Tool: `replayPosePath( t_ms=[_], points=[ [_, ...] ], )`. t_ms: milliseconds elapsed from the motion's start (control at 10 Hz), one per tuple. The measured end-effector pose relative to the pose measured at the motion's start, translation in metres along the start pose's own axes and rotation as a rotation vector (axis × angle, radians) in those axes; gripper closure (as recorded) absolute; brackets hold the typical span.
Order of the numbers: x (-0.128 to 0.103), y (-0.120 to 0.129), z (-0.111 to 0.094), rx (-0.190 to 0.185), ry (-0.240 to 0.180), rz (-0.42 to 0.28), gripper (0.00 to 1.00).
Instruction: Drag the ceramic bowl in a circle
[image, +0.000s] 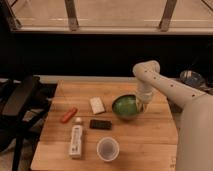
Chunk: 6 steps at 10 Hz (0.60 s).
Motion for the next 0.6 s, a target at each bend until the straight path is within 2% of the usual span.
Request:
replayPosePath(
  t_ms=[200,600],
  points=[
    [0.021,0.015,-0.004,0.006,0.011,0.064,1.0],
    [0.042,0.051,-0.005,0.021,0.007,0.171,1.0]
  ],
)
